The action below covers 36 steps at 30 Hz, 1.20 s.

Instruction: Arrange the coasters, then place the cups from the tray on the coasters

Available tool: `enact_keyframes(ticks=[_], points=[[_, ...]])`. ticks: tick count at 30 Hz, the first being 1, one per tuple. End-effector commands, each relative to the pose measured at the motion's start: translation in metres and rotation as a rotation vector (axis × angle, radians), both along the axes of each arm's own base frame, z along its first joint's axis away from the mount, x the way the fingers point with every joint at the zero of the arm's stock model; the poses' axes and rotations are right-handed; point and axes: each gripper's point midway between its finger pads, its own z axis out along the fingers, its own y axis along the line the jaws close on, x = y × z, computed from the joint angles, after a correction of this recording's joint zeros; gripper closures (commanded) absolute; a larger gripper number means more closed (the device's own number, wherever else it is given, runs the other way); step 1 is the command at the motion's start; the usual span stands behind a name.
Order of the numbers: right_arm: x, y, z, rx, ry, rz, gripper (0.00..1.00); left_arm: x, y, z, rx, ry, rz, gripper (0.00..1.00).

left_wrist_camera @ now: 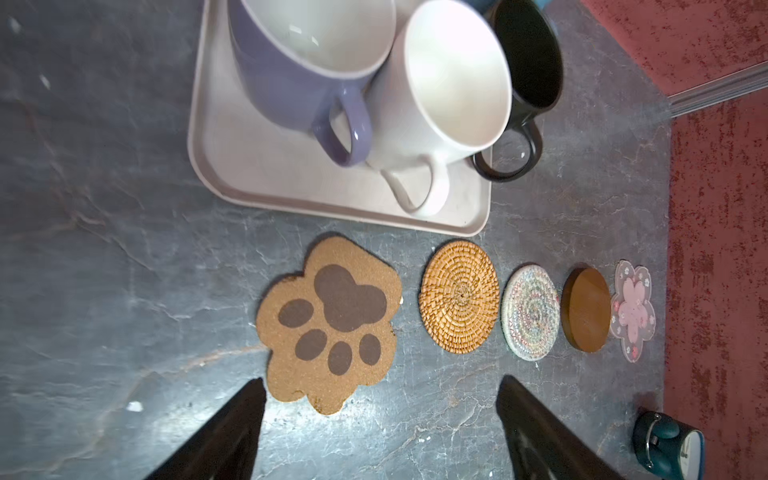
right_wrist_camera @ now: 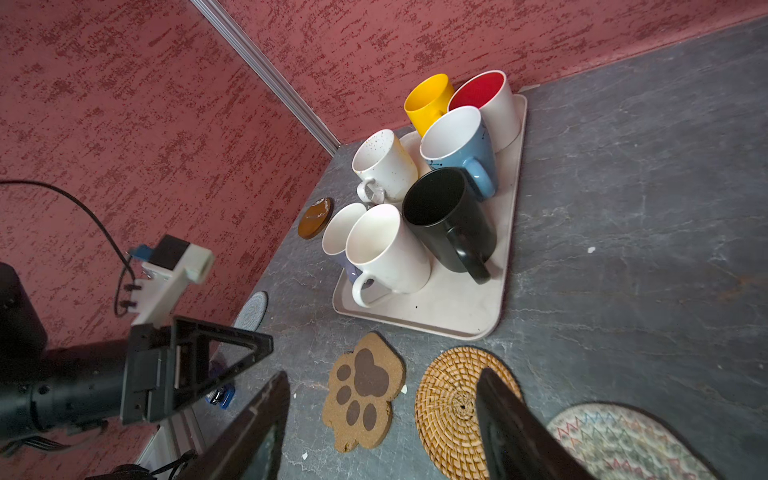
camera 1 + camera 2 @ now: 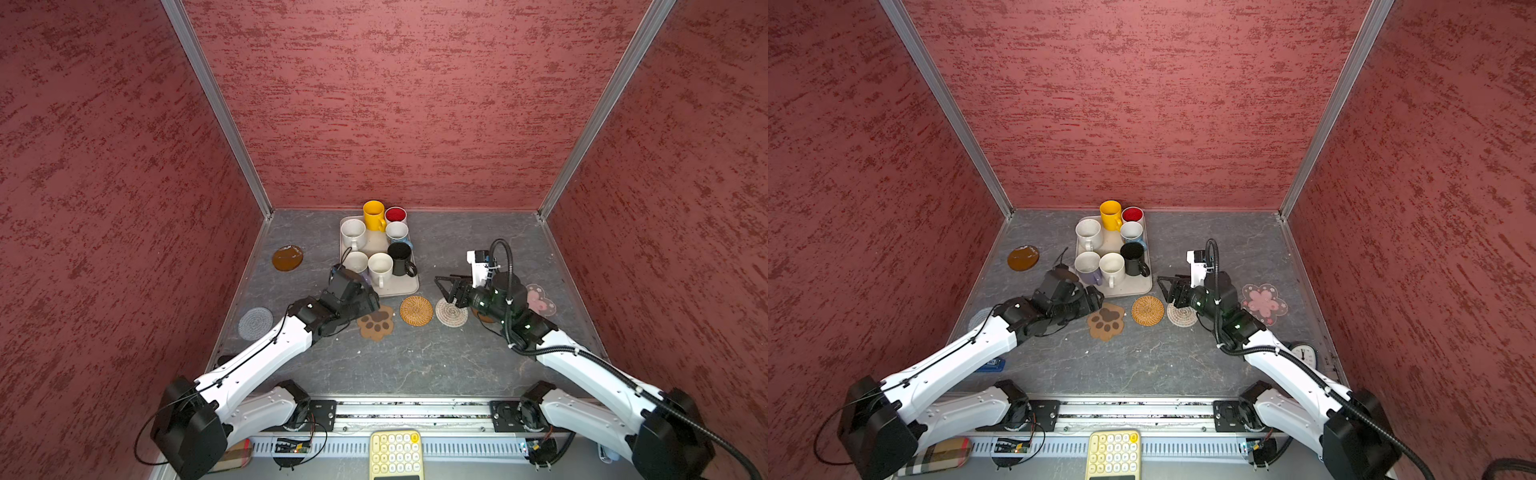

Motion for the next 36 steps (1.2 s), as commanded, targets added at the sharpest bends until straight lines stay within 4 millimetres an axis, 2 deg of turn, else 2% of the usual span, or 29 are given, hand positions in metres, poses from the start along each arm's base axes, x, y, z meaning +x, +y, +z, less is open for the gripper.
enact_keyframes(ticks=[1,5,11,19,20,21,26,30,36], points=[[0.004,0.013,0.019,0.007,-0.043,0.043,0.28,-0.002,0.028,0.007,0.080,0.028,-0.017,0.10],[0.014,0.025,0.023,0.001,-0.050,0.066,0.28,0.018,0.052,0.027,0.057,-0.011,0.021,0.08],[0.034,0.046,0.021,-0.021,-0.049,0.097,0.28,0.057,0.089,0.037,0.091,-0.010,0.091,0.06],[0.064,0.069,0.016,-0.068,-0.052,0.123,0.28,0.108,0.138,0.013,0.157,0.055,0.201,0.07],[0.067,0.071,0.020,-0.068,-0.060,0.125,0.28,0.114,0.143,0.011,0.159,0.063,0.209,0.07],[0.074,0.076,0.011,-0.082,-0.045,0.129,0.27,0.121,0.148,0.012,0.159,0.066,0.217,0.07],[0.094,0.092,0.007,-0.099,-0.042,0.149,0.27,0.154,0.171,0.009,0.173,0.093,0.249,0.09],[0.111,0.102,0.009,-0.123,-0.054,0.152,0.27,0.180,0.188,0.007,0.181,0.096,0.264,0.09],[0.129,0.113,0.015,-0.154,-0.078,0.162,0.26,0.213,0.214,-0.009,0.198,0.132,0.283,0.09]])
